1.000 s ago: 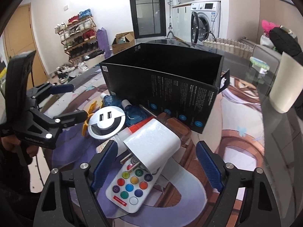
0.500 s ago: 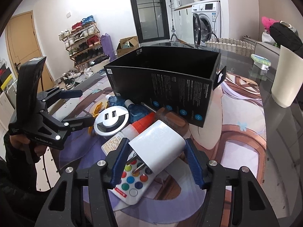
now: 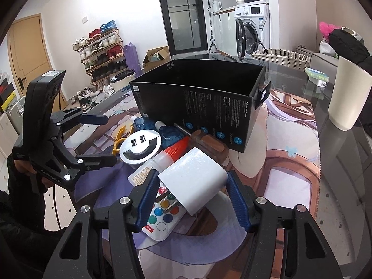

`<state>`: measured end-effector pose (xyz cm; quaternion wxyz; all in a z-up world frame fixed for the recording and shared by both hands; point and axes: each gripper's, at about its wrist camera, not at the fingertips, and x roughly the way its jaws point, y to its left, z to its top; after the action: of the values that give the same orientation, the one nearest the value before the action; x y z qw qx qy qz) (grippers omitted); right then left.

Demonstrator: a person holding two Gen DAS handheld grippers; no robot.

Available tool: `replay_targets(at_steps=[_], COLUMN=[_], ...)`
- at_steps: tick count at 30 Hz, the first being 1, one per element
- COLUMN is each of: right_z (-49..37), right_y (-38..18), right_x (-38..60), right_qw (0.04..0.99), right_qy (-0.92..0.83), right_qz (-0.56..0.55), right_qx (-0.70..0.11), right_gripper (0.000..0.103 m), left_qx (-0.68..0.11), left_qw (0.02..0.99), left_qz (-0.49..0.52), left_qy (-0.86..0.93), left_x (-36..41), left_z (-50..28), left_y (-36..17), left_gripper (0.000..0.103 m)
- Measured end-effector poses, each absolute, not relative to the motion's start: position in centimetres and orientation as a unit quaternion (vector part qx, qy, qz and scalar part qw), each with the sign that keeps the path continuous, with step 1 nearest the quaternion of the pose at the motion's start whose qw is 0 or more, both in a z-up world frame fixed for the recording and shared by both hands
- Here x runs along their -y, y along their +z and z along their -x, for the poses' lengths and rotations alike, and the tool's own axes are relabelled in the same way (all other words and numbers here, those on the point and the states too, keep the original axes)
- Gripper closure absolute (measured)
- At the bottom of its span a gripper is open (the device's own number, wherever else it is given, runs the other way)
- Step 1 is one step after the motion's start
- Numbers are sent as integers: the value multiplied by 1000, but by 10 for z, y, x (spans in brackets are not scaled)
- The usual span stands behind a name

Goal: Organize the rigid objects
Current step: 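Grasp the yellow plastic clip tool with the left gripper while the right gripper holds the charger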

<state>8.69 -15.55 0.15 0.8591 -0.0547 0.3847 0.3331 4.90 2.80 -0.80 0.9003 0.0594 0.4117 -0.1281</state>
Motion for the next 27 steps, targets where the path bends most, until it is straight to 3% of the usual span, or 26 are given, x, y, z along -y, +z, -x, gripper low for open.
replay_targets(at_steps=[10, 13, 15, 21, 23, 27], right_z=[-89, -89, -88, -86, -84, -82], right_y=[1, 1, 0, 0, 0, 1], right_x=[158, 159, 159, 156, 155, 154], right_qw=[859, 858, 858, 857, 857, 857], right_qy=[334, 334, 336, 339, 340, 343], right_qz=[57, 57, 57, 60, 60, 59], right_qx=[-385, -385, -385, -384, -383, -380], right_gripper=[43, 43, 43, 43, 43, 43], left_qx=[-430, -420, -408, -394, -395, -391], left_qw=[888, 890, 893, 900, 902, 905], left_qz=[-65, -66, -68, -63, -61, -58], left_qy=[-149, -163, -176, -177, -165, -159], left_x=[-17, -17, -17, -21, -24, -25], left_z=[-65, -60, -55, -45, -44, -39], left_y=[-13, -12, -10, -6, -6, -7], left_gripper=[0, 12, 32, 71, 78, 79])
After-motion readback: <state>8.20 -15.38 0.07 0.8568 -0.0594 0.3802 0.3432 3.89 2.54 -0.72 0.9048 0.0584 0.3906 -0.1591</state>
